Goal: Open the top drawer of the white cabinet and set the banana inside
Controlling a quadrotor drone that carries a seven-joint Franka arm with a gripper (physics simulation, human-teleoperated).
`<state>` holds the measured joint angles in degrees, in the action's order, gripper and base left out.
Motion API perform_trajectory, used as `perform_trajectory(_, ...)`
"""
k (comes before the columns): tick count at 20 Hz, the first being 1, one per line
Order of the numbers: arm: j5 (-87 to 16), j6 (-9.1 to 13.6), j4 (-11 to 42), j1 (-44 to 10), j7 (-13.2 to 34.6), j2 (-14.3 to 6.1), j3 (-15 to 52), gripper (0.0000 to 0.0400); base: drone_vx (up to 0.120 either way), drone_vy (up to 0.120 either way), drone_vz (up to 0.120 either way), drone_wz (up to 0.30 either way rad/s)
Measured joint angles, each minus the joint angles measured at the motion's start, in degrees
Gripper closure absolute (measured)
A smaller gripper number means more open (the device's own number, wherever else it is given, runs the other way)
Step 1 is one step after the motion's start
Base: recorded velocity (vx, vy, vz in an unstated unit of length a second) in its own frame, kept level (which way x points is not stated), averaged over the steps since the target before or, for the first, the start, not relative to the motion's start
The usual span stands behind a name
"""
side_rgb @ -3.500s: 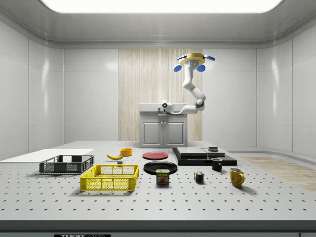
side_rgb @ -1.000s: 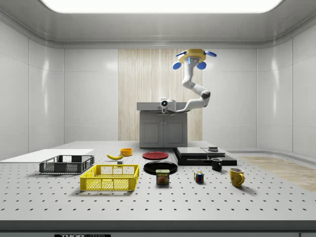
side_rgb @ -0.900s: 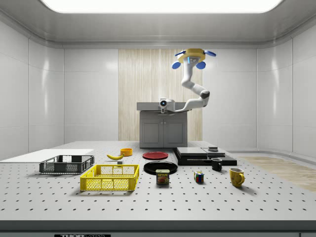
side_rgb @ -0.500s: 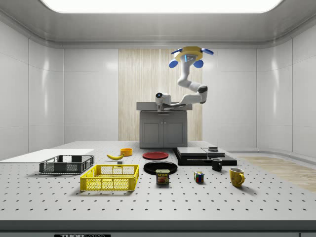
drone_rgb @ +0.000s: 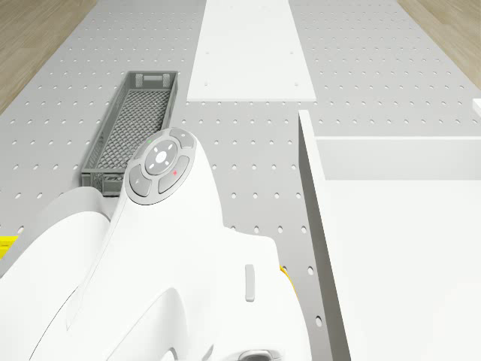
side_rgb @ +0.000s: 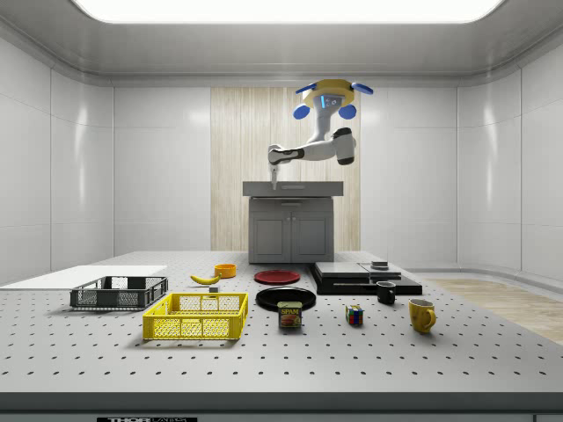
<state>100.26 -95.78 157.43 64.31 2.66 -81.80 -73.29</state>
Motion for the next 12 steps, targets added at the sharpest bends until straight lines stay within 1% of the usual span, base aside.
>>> perform_trajectory(1, 0.8, 0.8, 0.2, 1.0, -1.3, -0.5, -0.5, 0.0, 0.12, 0.04, 0.0, 0.0)
perform_trajectory(5, 2.7, 2.9, 0.8, 3.7, -4.6, -2.1, -1.7, 0.0, 0.12, 0.12, 0.0, 0.0)
perform_trajectory(8, 3.3, 3.6, 0.9, 4.9, -5.9, -2.8, -2.2, 0.0, 0.12, 0.12, 0.0, 0.0)
perform_trajectory(12, 3.6, 4.1, 1.0, 5.8, -6.9, -3.5, -2.6, 0.0, 0.12, 0.12, 0.0, 0.0)
